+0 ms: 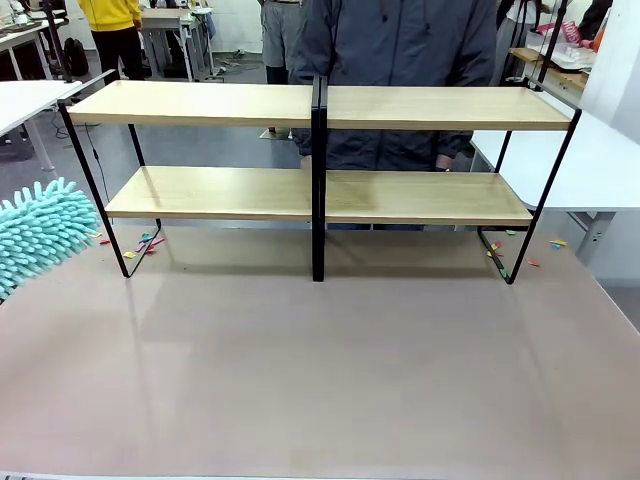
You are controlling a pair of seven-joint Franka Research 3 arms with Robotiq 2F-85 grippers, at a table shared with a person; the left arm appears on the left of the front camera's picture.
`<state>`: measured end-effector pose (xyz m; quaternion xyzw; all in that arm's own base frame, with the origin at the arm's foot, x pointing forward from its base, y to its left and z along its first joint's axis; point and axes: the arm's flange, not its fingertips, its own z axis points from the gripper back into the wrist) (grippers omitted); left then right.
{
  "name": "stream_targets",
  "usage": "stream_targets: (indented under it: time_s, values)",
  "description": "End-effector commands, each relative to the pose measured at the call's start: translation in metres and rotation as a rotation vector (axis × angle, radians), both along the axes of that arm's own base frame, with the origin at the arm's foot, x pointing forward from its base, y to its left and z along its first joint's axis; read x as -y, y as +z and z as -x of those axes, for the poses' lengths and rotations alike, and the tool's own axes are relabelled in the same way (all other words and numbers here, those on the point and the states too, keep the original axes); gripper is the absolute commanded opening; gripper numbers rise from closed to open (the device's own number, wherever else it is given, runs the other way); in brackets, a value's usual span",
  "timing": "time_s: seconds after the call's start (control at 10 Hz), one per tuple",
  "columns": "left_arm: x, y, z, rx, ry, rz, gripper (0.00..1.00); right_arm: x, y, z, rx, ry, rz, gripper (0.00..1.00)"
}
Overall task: Clean the shelves.
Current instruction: Clean another randomly selected level of the Shelf with the Duster.
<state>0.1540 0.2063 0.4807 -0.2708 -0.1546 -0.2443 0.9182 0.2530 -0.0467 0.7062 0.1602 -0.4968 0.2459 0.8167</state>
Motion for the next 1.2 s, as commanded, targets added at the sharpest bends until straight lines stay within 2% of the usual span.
stream_targets:
  time_s: [0.0, 0.3, 0.4, 0.5, 0.6, 0.8, 0.9, 1.0, 1.1]
  values:
    - [0.002, 0.003, -0.006, -0.004, -0.002, 0.009, 0.13, -0.001, 0.001, 0.0, 0.006, 0.007, -0.006, 1.0]
    - [0.001, 0.001, -0.01, -0.023, -0.024, 0.005, 0.13, -0.001, 0.001, 0.0, 0.006, 0.007, -0.006, 1.0]
    - [0.004, 0.001, -0.013, -0.026, -0.055, 0.003, 0.13, -0.001, 0.001, 0.0, 0.006, 0.007, -0.006, 1.0]
    - [0.014, 0.0, -0.02, -0.031, -0.144, -0.02, 0.13, -0.001, 0.001, 0.0, 0.006, 0.007, -0.006, 1.0]
    - [0.03, -0.003, -0.032, -0.052, -0.281, -0.06, 0.13, -0.001, 0.001, 0.0, 0.006, 0.007, -0.006, 1.0]
    - [0.062, -0.014, -0.07, -0.16, -0.458, -0.122, 0.13, -0.001, 0.001, 0.0, 0.006, 0.007, -0.006, 1.0]
    - [0.078, -0.025, -0.096, -0.225, -0.454, -0.161, 0.13, -0.001, 0.001, 0.0, 0.006, 0.007, -0.006, 1.0]
    - [0.095, -0.031, -0.114, -0.247, -0.474, -0.186, 0.13, -0.001, 0.001, 0.0, 0.006, 0.007, -0.006, 1.0]
    - [0.11, -0.037, -0.129, -0.255, -0.447, -0.229, 0.13, -0.001, 0.001, 0.0, 0.006, 0.007, -0.006, 1.0]
